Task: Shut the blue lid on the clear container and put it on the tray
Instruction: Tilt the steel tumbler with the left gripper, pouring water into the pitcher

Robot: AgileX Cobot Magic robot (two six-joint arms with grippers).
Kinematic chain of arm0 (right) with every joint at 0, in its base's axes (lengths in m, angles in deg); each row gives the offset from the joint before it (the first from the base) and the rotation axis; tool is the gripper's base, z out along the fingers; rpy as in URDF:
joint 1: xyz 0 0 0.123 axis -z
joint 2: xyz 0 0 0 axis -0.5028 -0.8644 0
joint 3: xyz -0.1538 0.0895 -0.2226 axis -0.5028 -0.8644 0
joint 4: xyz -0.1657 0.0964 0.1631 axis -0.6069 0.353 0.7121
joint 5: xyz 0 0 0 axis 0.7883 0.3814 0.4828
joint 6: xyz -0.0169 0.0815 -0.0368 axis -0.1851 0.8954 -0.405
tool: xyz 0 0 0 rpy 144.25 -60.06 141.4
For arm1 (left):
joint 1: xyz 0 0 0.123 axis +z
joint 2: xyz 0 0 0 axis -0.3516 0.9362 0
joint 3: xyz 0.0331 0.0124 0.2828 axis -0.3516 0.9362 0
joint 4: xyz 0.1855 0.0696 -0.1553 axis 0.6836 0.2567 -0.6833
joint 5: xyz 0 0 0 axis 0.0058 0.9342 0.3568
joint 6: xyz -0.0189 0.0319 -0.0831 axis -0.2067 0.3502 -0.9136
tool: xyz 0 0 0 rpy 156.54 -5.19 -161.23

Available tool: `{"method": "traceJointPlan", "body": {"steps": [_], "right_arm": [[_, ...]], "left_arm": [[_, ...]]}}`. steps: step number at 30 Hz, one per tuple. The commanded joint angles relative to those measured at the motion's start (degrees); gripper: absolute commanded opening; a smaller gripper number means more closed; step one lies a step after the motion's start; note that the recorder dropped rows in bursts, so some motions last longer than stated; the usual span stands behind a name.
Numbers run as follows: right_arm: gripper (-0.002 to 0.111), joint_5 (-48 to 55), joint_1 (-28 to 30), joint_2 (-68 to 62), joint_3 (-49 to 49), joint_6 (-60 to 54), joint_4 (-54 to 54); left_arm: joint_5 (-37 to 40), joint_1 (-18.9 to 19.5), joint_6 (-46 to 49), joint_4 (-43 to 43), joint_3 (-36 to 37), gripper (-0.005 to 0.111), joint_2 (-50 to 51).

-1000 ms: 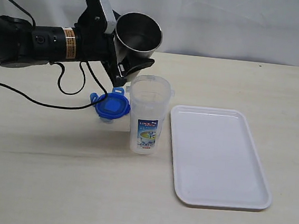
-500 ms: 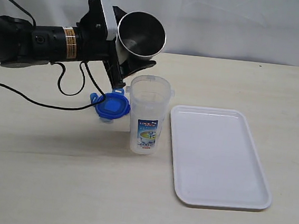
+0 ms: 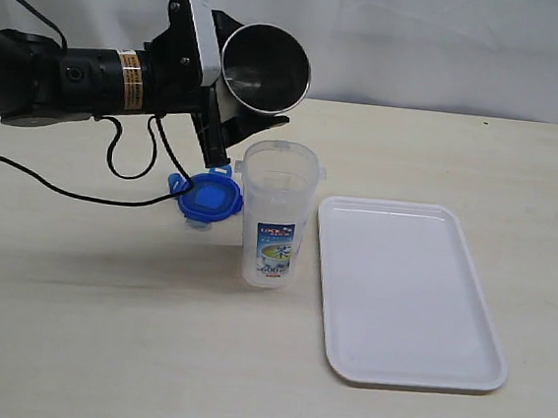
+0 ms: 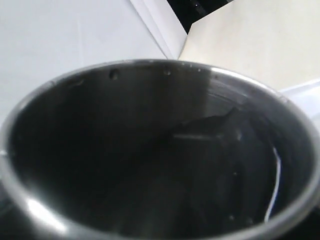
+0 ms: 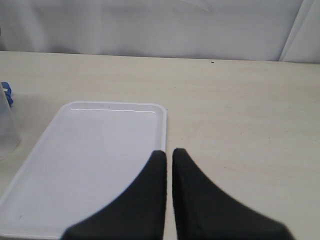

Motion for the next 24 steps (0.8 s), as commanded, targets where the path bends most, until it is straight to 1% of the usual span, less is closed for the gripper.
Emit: {"method": "traceJointPlan", "body": {"steps": [1, 24], "right_arm": [[0.005, -0.12, 0.22, 0.23, -0.15, -0.15, -0.11], [0.005, -0.12, 0.22, 0.23, -0.15, -0.15, -0.11]], "left_arm": [[-3.67, -0.17, 3.56, -2.11, -0.85, 0.000, -1.04], [-3.32, -0.17, 11.85, -2.23, -0.85, 0.000, -1.04]]}}
